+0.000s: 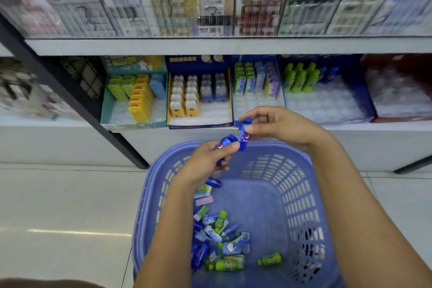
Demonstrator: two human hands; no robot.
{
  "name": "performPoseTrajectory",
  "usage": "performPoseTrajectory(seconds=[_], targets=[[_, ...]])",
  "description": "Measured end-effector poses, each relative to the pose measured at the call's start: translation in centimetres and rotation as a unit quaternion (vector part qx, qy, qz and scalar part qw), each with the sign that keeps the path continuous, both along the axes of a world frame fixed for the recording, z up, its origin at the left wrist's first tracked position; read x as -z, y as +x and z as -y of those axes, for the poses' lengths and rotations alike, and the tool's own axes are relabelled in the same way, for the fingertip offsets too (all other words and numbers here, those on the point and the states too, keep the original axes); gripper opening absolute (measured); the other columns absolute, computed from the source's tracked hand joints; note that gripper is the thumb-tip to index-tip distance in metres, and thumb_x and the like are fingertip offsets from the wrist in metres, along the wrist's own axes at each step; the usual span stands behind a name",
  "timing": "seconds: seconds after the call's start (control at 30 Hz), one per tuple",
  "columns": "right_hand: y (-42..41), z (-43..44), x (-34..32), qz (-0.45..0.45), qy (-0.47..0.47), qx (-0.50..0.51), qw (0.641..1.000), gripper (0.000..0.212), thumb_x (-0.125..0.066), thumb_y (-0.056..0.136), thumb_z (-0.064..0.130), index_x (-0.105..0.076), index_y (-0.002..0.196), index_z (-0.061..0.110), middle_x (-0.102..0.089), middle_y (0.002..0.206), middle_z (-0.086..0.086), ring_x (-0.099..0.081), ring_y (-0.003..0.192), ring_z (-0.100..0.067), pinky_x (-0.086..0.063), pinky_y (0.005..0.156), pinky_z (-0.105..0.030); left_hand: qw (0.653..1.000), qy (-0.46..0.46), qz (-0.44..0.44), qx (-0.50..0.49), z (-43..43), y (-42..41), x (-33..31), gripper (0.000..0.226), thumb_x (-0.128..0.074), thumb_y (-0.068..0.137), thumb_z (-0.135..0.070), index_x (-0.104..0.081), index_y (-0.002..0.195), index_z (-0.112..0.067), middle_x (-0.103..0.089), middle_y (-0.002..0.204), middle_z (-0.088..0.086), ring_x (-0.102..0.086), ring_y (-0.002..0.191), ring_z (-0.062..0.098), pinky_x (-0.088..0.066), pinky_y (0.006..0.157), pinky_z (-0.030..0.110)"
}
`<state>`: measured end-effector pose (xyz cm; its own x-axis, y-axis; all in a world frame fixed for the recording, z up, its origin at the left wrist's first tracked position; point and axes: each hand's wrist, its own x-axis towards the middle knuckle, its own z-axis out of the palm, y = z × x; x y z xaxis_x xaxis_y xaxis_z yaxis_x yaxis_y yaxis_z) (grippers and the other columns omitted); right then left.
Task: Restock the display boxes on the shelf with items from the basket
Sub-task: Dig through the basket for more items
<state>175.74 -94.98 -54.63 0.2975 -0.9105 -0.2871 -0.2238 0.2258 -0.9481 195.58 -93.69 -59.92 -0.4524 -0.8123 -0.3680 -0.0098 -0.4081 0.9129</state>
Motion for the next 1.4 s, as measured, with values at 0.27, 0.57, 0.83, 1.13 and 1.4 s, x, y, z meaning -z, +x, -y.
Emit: performPoseTrajectory(seconds=[0.27,0.57,0.83,1.13,1.4], targets=[[-2.2,-1.3,-3.4,0.045,-0.04,0.108,0.992,0.01,-0.069,0.08,0.012,-0.066,0.089,0.015,-0.073,0.075,-0.001,-0.069,0.068,-0.013,-0.054,0.061,-0.019,0.987,0.021,-0.157,0.014,-0.1,-3.9,-2.2,0.033,-0.06,0.079,-0.039,-0.07,0.086,-0.008,-0.04,0.055,-0.006,-0.035,0.05,0.007,-0.039,0.048,0.018],[-11.1,1.1,-1.6,-0.094,-0.163,0.365,0.912,0.027,-0.073,0.08,0.009,-0.063,0.104,0.002,-0.064,0.093,-0.022,-0.063,0.078,-0.024,-0.055,0.079,-0.035,0.992,0.081,-0.086,-0.046,-0.5,-7.6,-1.8,0.053,-0.035,0.096,-0.052,-0.065,0.084,-0.01,-0.037,0.046,-0.004,-0.02,0.032,0.005,-0.02,0.033,0.016],[-17.4,5.9,1.3,-0.254,-0.197,0.359,0.876,0.033,-0.069,0.08,0.004,-0.061,0.111,0.003,-0.066,0.105,-0.021,-0.063,0.098,-0.03,-0.05,0.09,-0.035,0.987,0.096,-0.112,-0.06,-0.3,-8.4,-2.0,0.048,-0.026,0.102,-0.035,-0.061,0.089,-0.006,-0.044,0.049,0.0,-0.025,0.035,0.007,-0.02,0.034,0.016],[-17.9,7.4,2.4,-0.337,-0.233,0.262,0.873,0.035,-0.067,0.08,0.004,-0.06,0.115,0.004,-0.067,0.108,-0.015,-0.064,0.091,-0.022,-0.045,0.076,-0.015,0.99,0.095,-0.104,-0.024,0.1,-9.6,-1.8,0.036,-0.026,0.099,-0.017,-0.061,0.1,-0.008,-0.06,0.065,0.001,-0.045,0.046,0.01,-0.037,0.044,0.018],[-17.3,7.1,1.9,-0.364,-0.198,0.266,0.871,0.036,-0.069,0.078,0.004,-0.061,0.113,0.001,-0.067,0.109,-0.019,-0.062,0.102,-0.032,-0.048,0.093,-0.036,0.991,0.014,-0.131,-0.007,0.0,-10.9,-2.0,0.018,-0.049,0.094,-0.01,-0.067,0.097,-0.01,-0.069,0.075,-0.001,-0.066,0.067,0.011,-0.054,0.062,0.02]])
